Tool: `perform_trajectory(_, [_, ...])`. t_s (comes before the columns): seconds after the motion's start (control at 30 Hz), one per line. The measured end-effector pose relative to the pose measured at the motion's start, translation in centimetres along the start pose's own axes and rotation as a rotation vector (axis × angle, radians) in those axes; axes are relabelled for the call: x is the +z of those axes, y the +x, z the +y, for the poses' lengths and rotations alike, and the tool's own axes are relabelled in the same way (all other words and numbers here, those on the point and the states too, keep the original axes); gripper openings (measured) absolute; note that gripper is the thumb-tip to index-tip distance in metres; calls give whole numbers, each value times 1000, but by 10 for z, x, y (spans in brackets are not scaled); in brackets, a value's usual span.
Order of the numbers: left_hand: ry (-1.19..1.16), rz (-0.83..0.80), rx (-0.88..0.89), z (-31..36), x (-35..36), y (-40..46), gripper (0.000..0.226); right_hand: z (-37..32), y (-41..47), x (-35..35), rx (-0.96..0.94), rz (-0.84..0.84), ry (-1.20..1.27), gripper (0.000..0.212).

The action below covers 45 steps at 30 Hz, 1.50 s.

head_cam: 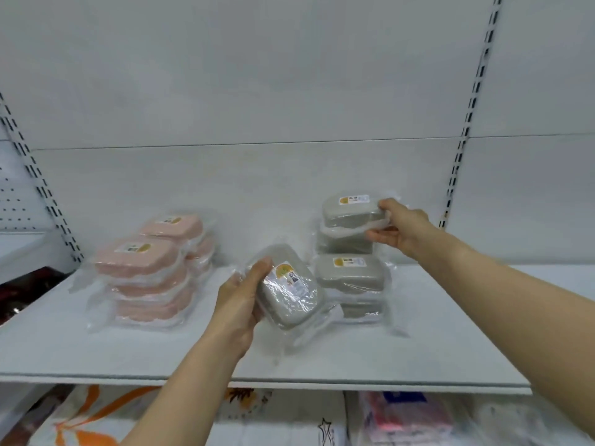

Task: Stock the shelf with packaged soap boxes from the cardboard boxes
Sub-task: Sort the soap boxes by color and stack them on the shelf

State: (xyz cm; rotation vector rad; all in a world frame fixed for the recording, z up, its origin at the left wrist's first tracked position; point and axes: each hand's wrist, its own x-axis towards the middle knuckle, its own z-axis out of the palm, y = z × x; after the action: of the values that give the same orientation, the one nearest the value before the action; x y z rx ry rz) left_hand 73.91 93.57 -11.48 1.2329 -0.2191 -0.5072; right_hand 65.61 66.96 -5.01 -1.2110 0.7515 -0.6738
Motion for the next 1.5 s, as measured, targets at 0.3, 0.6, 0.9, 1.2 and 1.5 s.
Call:
perform_trajectory(0.3, [-32, 12, 6, 6, 3, 5, 25, 14, 32, 15, 35, 104, -450, 30])
perform_trajectory(0.6, [-98, 1, -27, 25, 12, -3, 26, 4, -2, -3, -555, 199, -896, 64])
perform_trajectory(0.9, [-277, -189, 36, 39, 61, -21, 25, -5, -104, 22, -870, -417, -1205, 89])
perform_trajectory(1.2, [552, -18, 123, -6, 45, -14, 54, -24, -53, -19, -806, -372, -1180, 62])
perform_trajectory(1.5, [930, -35, 230, -65, 55, 5, 61, 4, -9, -25, -826, -674, -1226, 60])
